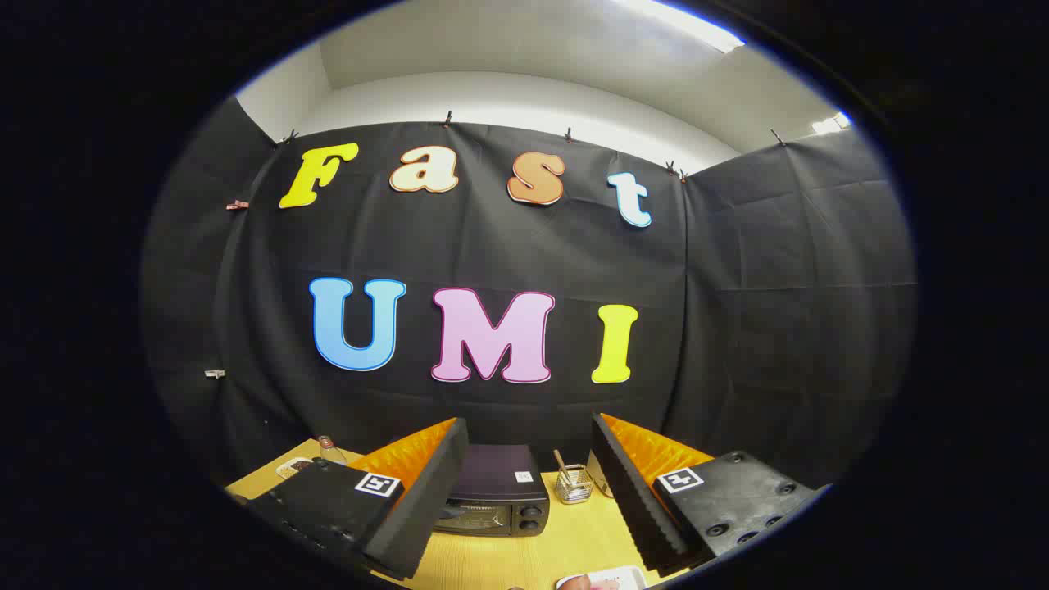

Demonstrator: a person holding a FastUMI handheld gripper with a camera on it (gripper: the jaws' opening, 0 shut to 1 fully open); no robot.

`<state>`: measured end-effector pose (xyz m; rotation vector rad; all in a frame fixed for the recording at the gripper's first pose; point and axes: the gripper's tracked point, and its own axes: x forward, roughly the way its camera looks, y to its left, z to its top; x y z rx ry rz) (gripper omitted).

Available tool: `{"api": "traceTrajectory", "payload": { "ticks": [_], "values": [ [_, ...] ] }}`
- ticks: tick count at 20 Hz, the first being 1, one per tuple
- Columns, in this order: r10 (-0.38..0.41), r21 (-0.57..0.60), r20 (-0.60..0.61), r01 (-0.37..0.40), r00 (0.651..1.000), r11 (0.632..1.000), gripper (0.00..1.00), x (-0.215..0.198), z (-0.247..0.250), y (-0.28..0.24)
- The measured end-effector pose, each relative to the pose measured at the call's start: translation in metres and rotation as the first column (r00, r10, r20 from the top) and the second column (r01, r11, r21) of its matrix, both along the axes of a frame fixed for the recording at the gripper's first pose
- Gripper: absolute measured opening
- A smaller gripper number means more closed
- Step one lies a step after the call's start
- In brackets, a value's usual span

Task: Open the toaster oven, put the food inside, and close the toaster oven door.

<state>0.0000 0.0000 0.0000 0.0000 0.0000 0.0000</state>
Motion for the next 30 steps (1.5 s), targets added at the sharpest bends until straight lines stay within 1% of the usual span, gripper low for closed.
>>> {"api": "traceTrajectory", "payload": {
  "ticks": [21,26,28,30],
  "values": [
    [0.007,0.006,0.002,-0.007,1.000,1.000,0.97,-0.006,0.001,0.005],
    [0.035,0.014,-0.031,-0.035,0.999,0.999,0.97,0.001,-0.016,0.022],
    [0.037,0.020,-0.066,-0.035,0.997,0.999,0.97,0.010,-0.030,0.031],
    [0.057,0.024,-0.109,-0.055,0.992,0.998,0.97,0.022,-0.050,0.047]
  ]
}}
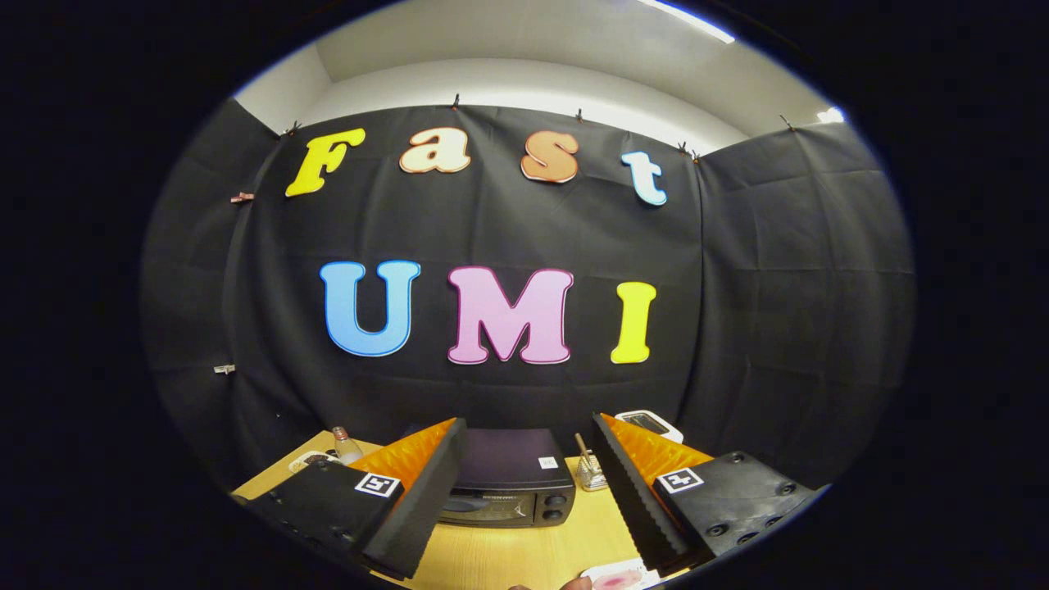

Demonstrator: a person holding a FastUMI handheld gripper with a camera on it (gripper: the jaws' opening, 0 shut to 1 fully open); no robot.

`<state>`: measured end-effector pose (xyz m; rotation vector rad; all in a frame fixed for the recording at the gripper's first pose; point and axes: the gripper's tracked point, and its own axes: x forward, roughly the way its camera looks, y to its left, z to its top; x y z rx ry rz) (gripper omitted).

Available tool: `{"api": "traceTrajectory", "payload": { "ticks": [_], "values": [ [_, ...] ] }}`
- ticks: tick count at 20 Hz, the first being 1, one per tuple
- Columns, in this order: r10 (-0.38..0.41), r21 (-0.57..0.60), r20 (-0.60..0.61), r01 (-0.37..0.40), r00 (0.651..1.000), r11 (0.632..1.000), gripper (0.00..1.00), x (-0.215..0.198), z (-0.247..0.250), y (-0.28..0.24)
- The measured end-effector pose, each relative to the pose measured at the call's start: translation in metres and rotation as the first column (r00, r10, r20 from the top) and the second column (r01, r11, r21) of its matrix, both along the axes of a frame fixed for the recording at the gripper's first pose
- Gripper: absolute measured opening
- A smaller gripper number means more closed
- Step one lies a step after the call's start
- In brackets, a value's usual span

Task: Open the toaster oven, put the food inside, and close the toaster oven door.

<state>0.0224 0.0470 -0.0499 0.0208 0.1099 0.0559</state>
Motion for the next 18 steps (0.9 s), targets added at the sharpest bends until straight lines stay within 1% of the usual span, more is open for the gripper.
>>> {"api": "traceTrajectory", "payload": {
  "ticks": [4,7,10,13,18],
  "values": [
    [0.058,0.001,-0.097,-0.058,0.994,0.998,0.98,0.021,-0.048,0.035],
    [0.096,0.016,-0.171,-0.095,0.980,0.995,0.98,0.036,-0.088,0.058],
    [0.118,0.055,-0.261,-0.107,0.958,0.993,0.98,0.053,-0.132,0.075],
    [0.126,0.051,-0.341,-0.116,0.932,0.992,0.98,0.070,-0.177,0.085],
    [0.137,0.065,-0.429,-0.121,0.893,0.990,0.98,0.092,-0.231,0.096]
  ]
}}
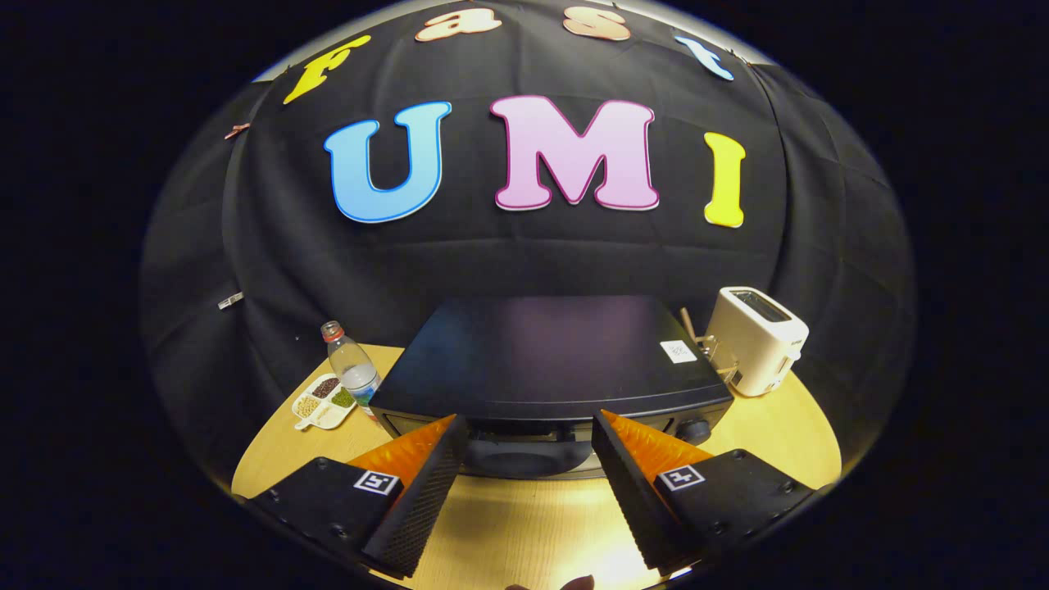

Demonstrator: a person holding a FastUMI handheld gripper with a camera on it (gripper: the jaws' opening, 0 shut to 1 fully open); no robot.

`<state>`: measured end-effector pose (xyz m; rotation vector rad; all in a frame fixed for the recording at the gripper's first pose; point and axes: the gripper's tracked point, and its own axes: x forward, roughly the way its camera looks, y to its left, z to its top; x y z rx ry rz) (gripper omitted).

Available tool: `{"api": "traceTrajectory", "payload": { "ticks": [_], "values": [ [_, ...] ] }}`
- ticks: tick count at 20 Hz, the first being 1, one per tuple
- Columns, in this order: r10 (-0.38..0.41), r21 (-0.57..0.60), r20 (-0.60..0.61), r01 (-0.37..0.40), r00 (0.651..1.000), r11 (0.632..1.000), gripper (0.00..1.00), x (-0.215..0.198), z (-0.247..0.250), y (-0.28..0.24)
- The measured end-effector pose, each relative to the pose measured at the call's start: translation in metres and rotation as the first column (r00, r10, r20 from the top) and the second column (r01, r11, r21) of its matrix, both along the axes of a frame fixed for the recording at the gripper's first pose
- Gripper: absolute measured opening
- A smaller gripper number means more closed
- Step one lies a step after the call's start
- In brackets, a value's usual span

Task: Open the toaster oven, put the food inside, and close the toaster oven door.

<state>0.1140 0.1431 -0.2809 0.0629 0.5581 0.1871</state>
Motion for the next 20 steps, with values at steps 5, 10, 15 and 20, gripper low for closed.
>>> {"api": "traceTrajectory", "payload": {
  "ticks": [5,10,15,20],
  "values": [
    [-0.009,-0.031,-0.014,0.008,1.000,0.999,0.99,0.015,-0.022,0.002],
    [-0.040,-0.050,-0.026,0.039,0.999,0.998,0.98,0.003,-0.031,-0.003],
    [-0.035,-0.063,-0.022,0.033,0.999,0.997,0.97,-0.049,-0.045,-0.013],
    [-0.021,-0.081,-0.112,0.012,0.994,0.997,0.97,-0.105,-0.088,-0.020]
  ]
}}
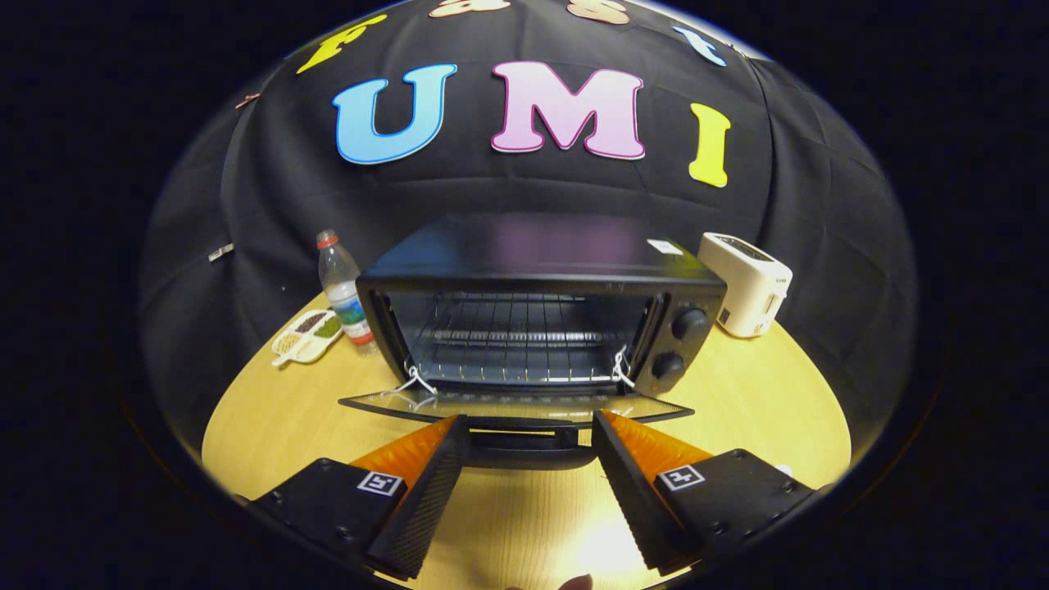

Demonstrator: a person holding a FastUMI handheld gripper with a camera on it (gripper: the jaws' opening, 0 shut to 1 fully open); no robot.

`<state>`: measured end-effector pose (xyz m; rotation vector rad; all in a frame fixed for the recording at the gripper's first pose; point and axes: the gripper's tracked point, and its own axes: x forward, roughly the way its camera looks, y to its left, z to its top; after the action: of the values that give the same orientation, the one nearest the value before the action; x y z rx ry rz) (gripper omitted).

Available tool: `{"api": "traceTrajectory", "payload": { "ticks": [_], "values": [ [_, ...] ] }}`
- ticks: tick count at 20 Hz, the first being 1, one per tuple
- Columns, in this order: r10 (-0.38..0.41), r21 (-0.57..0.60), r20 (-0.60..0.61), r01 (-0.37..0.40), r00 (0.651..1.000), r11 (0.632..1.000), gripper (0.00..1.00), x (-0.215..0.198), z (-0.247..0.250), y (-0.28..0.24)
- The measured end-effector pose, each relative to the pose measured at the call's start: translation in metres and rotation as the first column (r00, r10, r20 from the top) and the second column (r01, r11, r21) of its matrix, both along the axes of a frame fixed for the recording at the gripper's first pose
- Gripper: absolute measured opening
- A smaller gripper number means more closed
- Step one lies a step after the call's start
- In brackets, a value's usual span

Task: Open the toaster oven, put the food inside, and close the toaster oven door.

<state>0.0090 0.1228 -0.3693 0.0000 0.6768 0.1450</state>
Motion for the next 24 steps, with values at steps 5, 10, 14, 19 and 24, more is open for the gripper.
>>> {"api": "traceTrajectory", "payload": {
  "ticks": [5,10,14,19,24],
  "values": [
    [-0.026,0.030,-0.110,0.030,0.994,0.999,0.97,-0.029,-0.037,-0.011],
    [-0.023,0.045,-0.126,0.029,0.992,0.999,0.97,-0.034,-0.031,-0.014],
    [-0.029,0.065,-0.184,0.042,0.983,0.997,0.97,-0.045,-0.014,-0.027],
    [-0.035,0.107,-0.356,0.078,0.934,0.991,0.97,-0.075,0.018,-0.078],
    [0.003,0.147,-0.475,0.076,0.880,0.986,0.98,-0.092,0.028,-0.165]
  ]
}}
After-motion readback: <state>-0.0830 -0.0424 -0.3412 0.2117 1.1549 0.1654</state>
